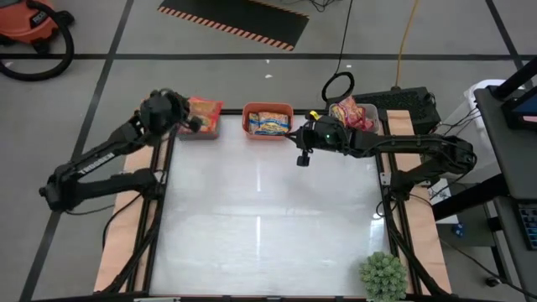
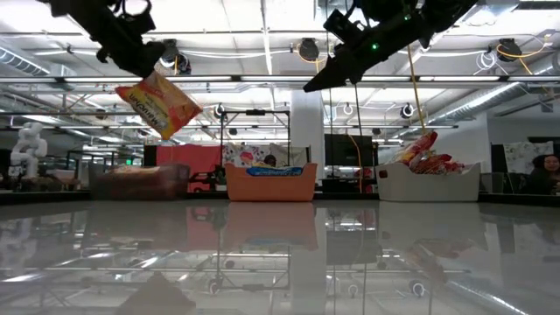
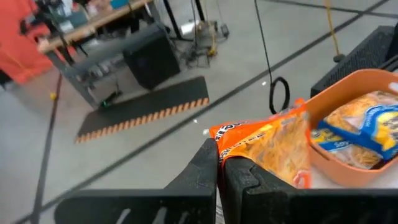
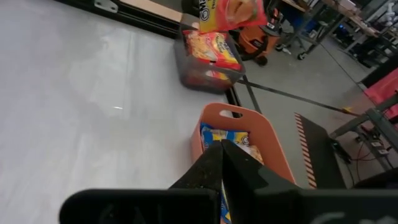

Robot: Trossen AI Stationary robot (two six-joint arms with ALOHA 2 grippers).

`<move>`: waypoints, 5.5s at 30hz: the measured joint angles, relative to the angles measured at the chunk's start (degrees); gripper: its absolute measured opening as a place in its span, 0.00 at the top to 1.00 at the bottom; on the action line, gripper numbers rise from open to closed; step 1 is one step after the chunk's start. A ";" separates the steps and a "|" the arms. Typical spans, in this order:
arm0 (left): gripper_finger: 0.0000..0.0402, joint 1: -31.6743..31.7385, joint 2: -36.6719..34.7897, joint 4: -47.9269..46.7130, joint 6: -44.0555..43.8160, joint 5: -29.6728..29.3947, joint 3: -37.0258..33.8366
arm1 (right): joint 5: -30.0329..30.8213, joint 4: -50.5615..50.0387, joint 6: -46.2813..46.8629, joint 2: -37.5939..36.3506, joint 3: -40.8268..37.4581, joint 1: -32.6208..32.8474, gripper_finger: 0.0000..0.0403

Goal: Sort Maruchan noodles
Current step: Put the orange noodle pack into the black bin, then return to Home Position

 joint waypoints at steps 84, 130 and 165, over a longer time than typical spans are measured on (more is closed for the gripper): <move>0.55 13.07 24.30 -2.05 -3.40 13.11 -2.40 | -0.04 1.09 1.88 0.02 -1.64 -1.45 1.00; 0.99 -6.95 -15.18 31.23 -1.52 42.90 -35.92 | 7.56 30.99 26.67 -33.14 -50.43 1.22 1.00; 0.99 -12.87 -20.14 32.56 -2.96 42.84 -40.19 | 3.15 13.83 30.58 -53.32 -52.83 11.50 1.00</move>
